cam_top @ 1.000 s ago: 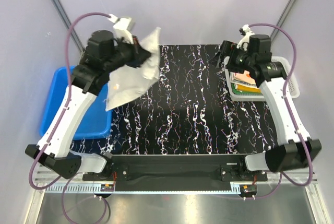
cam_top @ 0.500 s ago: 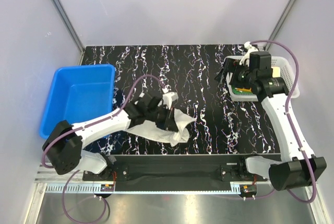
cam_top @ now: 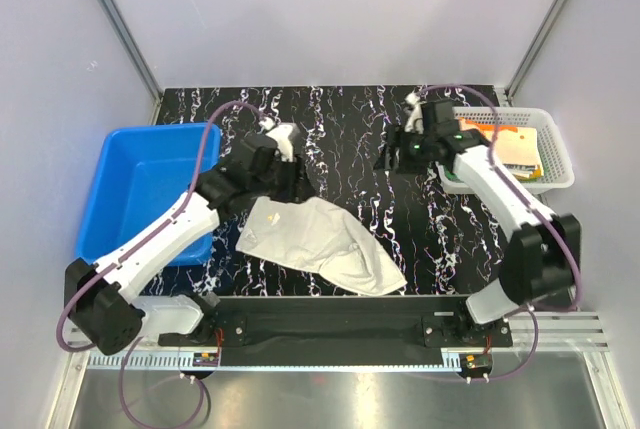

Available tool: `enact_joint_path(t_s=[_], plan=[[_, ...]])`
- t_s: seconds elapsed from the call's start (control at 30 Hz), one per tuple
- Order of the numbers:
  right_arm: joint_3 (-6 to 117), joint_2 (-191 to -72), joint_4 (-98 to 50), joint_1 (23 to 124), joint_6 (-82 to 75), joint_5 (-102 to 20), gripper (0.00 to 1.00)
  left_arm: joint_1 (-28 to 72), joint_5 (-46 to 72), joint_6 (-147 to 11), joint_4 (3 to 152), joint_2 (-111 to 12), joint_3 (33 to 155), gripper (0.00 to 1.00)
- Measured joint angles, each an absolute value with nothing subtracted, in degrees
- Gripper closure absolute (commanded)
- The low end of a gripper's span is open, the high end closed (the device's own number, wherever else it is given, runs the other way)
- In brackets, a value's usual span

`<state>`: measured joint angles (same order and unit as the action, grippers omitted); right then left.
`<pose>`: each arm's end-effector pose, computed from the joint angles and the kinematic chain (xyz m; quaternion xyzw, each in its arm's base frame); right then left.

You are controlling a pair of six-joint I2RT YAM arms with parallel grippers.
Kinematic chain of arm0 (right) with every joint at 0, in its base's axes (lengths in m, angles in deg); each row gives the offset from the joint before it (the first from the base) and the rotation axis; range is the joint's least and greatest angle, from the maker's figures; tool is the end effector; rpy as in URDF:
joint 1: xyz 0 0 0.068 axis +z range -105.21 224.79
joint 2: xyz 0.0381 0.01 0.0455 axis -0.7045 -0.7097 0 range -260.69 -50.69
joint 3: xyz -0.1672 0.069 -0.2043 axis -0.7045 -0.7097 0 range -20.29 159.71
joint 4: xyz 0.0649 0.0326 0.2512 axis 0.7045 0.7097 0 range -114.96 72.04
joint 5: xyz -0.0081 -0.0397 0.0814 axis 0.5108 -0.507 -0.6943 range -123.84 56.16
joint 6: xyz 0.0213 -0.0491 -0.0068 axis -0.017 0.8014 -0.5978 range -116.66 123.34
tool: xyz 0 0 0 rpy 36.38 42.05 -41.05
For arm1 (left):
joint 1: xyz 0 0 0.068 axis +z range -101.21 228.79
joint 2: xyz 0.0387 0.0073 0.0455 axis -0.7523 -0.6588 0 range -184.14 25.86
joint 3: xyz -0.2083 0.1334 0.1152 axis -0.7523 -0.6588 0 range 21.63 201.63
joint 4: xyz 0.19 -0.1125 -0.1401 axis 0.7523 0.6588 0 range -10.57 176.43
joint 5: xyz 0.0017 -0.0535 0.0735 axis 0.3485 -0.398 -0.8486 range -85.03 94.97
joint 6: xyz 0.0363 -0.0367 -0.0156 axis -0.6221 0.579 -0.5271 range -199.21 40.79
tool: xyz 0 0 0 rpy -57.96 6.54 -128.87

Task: Fold and stack the towels
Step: Move the towel to the center of the board, then flatten out the crumpled towel

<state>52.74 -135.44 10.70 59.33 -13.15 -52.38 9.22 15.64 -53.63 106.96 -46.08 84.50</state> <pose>0.3078 0.0917 0.3061 -0.0429 0.9203 0.2407 0.3055 0.2094 -0.1816 0.3202 0.1498 0.8778 -0.3109 0.3323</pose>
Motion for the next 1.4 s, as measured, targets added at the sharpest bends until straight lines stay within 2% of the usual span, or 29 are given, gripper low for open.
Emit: enact_joint_path(t_s=[0.17,0.33,0.5,0.57,0.67,0.7,0.73,0.8,0.9,0.97,1.0,1.03,1.07,1.17,1.27,1.4], plan=[[56.5,-146.9,7.3,67.6,-12.7,-53.1,0.33,16.5,7.2,-52.7,111.7,-43.4,80.3,0.49],[59.9,-159.2,3.4,75.0,-10.2,-56.2,0.39,21.5,6.5,-51.2,114.0,-38.9,72.8,0.48],[61.3,-166.9,3.3,78.6,-8.4,-57.4,0.43,26.5,7.4,-50.8,114.3,-37.1,71.9,0.48],[60.8,-167.1,3.3,78.9,-8.2,-57.2,0.5,27.6,7.9,-50.9,114.1,-36.7,71.9,0.48],[58.9,-166.2,1.6,78.9,-7.8,-56.0,0.69,27.9,9.3,-51.1,113.7,-36.9,71.9,0.48],[57.5,-165.5,1.0,78.9,-7.7,-55.2,0.86,27.9,10.0,-51.3,113.5,-37.2,71.9,0.48],[56.0,-164.8,0.9,78.9,-7.4,-54.3,0.92,27.9,10.6,-51.5,113.1,-37.5,71.9,0.48],[52.8,-162.7,1.0,78.9,-7.9,-51.8,0.96,27.9,11.7,-51.9,112.4,-38.5,71.9,0.48],[48.0,-157.5,2.7,78.9,-9.5,-45.5,0.96,27.9,13.6,-52.7,111.9,-40.9,72.0,0.49],[44.4,-152.3,4.6,78.9,-11.7,-41.0,0.9,27.9,14.1,-53.0,111.9,-42.8,72.3,0.49],[42.1,-149.1,4.9,78.8,-12.9,-39.6,0.82,27.9,14.4,-53.3,111.9,-43.9,72.5,0.49],[39.7,-145.6,5.5,78.8,-14.2,-38.7,0.69,27.8,14.5,-53.4,111.9,-44.7,72.6,0.49],[37.7,-142.2,6.4,78.8,-15.4,-37.9,0.62,27.8,14.6,-53.5,111.9,-45.3,72.6,0.49],[34.5,-133.9,8.8,78.8,-17.4,-37.7,0.52,27.8,14.6,-53.7,111.7,-46.3,72.6,0.49],[36.1,-130.5,10.0,78.8,-17.6,-37.3,0.5,27.8,14.7,-53.4,110.1,-47.8,72.6,0.5],[43.0,-134.8,9.4,78.3,-14.7,-36.5,0.47,27.8,14.5,-52.3,107.1,-52.8,72.6,0.51]])
